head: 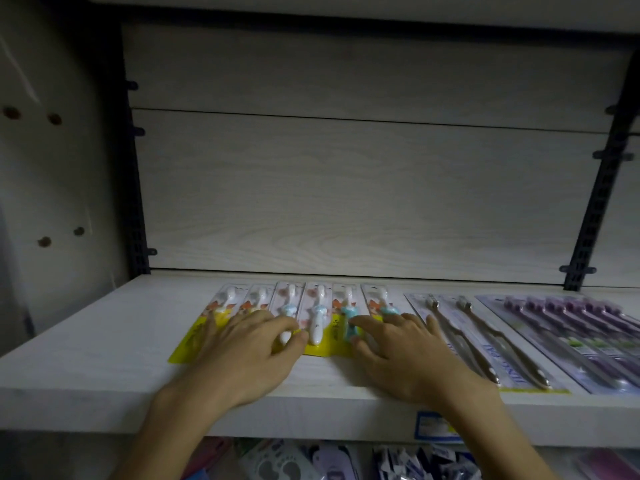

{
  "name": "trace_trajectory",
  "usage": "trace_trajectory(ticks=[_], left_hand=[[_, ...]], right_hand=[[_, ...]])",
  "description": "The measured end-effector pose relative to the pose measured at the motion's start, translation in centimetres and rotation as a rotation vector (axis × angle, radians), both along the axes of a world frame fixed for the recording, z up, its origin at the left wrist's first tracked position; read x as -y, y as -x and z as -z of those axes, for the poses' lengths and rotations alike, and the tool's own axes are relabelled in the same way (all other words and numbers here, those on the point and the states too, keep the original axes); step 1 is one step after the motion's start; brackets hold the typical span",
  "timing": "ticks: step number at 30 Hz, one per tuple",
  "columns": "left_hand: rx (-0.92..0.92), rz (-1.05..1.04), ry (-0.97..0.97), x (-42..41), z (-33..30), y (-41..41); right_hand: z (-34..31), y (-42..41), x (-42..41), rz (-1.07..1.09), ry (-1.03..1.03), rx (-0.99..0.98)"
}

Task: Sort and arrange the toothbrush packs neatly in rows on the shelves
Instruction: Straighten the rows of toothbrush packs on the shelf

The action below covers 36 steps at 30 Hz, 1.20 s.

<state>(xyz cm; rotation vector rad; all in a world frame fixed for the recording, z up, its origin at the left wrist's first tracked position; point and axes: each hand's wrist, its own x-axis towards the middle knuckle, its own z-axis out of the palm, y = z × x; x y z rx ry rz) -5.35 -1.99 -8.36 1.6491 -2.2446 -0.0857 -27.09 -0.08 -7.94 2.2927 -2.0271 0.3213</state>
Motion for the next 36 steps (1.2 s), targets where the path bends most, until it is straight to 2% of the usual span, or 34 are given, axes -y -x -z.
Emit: trace_trajectory(ticks=[11,17,30,36], left_hand=[[-0.022,0.074,-0.073,-0.4,0.1,-0.4],[0.049,0.071,-0.111,-0.3,0.4,-0.5],[0.084,0.027,-0.105,-0.8,0.3,-0.4],[0.080,-0.015,-0.001,-1.6,-0.4,-0.6]], right_hand=[[0.0,0.0,-0.2,-0.007,-0.002,0.020],[-0.2,-0.1,-0.3,-0.035,-0.020,0.064],[0.4,-0.1,-0.6,-0.031,0.017,0.089],[0.1,-1.0,-0.4,-0.058,0.012,0.093]])
